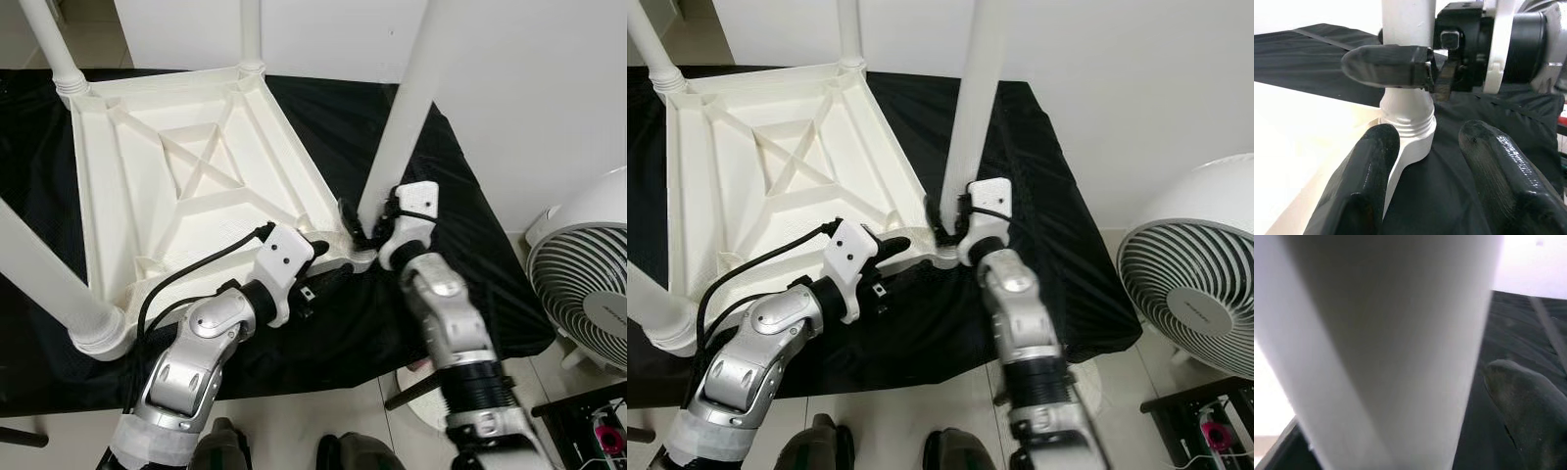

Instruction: Building children table

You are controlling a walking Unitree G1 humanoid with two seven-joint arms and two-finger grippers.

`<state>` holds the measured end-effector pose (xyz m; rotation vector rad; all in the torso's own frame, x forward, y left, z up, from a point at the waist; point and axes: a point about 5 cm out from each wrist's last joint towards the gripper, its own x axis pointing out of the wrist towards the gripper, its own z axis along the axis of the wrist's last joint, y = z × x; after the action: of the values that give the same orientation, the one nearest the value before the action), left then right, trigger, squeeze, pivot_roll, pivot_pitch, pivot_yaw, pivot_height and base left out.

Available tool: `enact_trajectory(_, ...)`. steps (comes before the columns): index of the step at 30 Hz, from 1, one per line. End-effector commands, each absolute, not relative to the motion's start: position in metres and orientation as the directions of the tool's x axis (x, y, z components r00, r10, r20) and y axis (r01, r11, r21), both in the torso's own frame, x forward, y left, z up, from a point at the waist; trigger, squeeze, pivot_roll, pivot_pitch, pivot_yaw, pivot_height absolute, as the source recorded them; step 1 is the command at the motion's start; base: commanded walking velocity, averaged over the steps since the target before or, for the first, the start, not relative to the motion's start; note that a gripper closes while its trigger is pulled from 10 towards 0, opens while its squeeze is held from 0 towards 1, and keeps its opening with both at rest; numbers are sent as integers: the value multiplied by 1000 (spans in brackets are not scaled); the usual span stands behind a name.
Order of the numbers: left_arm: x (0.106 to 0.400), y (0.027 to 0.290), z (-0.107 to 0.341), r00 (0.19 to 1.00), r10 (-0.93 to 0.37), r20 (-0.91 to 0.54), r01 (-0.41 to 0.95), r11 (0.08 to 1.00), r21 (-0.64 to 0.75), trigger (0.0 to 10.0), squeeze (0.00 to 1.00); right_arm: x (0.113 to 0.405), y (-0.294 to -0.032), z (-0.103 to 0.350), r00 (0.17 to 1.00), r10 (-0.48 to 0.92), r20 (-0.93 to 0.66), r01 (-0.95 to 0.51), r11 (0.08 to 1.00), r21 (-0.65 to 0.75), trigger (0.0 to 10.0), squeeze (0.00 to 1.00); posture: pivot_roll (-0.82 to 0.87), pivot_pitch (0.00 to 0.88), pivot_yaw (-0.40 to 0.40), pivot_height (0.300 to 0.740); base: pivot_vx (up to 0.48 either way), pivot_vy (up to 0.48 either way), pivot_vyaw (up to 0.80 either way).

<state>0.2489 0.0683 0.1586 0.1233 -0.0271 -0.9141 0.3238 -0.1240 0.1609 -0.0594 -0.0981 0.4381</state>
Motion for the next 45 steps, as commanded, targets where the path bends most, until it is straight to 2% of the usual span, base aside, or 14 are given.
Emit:
enact_trajectory(1, 251, 69, 159, 648, -761, -30, 758, 641, 123, 10000, 0, 325, -123, 160, 851, 521, 65, -512, 851, -118, 10000, 0, 22, 51, -64, 740, 0, 0, 0)
enact_trajectory(7, 253, 70, 160, 650, -759, -29, 756, 642, 126, 10000, 0, 323, -121, 158, 774, 632, 27, -622, 768, -155, 10000, 0, 25, 46, -64, 740, 0, 0, 0)
enact_trajectory(9, 252, 69, 160, 649, -760, -27, 757, 642, 126, 10000, 0, 324, -121, 156, 710, 704, -5, -693, 698, -181, 10000, 0, 30, 44, -63, 740, 0, 0, 0)
enact_trajectory(14, 252, 70, 161, 648, -761, -26, 758, 640, 127, 10000, 0, 325, -122, 152, 639, 768, -39, -760, 623, -185, 10000, 0, 36, 43, -59, 740, 0, 0, 0)
enact_trajectory(15, 252, 70, 161, 648, -761, -27, 757, 640, 129, 10000, 0, 327, -125, 150, 617, 786, -36, -779, 604, -168, 2627, 0, 40, 42, -59, 740, 0, 0, 0)
enact_trajectory(16, 252, 70, 161, 648, -761, -27, 757, 640, 130, 10000, 0, 327, -125, 150, 608, 793, -38, -787, 595, -161, 0, 0, 41, 41, -59, 740, 0, 0, 0)
enact_trajectory(25, 250, 70, 161, 642, -766, -29, 762, 635, 128, 10000, 0, 324, -129, 143, 568, 822, -44, -819, 558, -138, 0, 0, 43, 36, -57, 740, 0, 0, 0)
enact_trajectory(33, 248, 68, 160, 636, -771, -31, 768, 628, 124, 10000, 0, 320, -129, 136, 592, 804, -53, -802, 581, -140, 0, 0, 39, 37, -57, 740, 0, 0, 0)
enact_trajectory(34, 248, 68, 160, 636, -771, -31, 768, 628, 123, 10000, 0, 322, -129, 135, 630, 774, -59, -774, 620, -129, 10000, 0, 39, 37, -57, 740, 0, 0, 0)
enact_trajectory(36, 248, 68, 160, 636, -771, -31, 768, 629, 122, 10000, 0, 322, -129, 134, 661, 749, -54, -748, 651, -130, 10000, 0, 40, 34, -63, 740, 0, 0, 0)
enact_trajectory(39, 246, 68, 159, 636, -771, -33, 768, 629, 119, 10000, 0, 320, -125, 132, 781, 624, -18, -623, 777, -93, 10000, 0, 33, 31, -62, 740, 0, 0, 0)
enact_trajectory(41, 246, 67, 159, 633, -773, -33, 771, 626, 118, 10000, 0, 318, -121, 131, 824, 567, -6, -566, 821, -72, 10000, 0, 31, 32, -61, 740, 0, 0, 0)
enact_trajectory(44, 246, 67, 159, 631, -775, -33, 772, 624, 117, 10000, 0, 317, -120, 131, 846, 534, 3, -533, 844, -66, 10000, 0, 30, 31, -61, 740, 0, 0, 0)
enact_trajectory(45, 246, 66, 159, 630, -776, -33, 773, 623, 118, 10000, 0, 318, -120, 132, 893, 450, 17, -448, 892, -53, 10000, 0, 28, 31, -62, 740, 0, 0, 0)
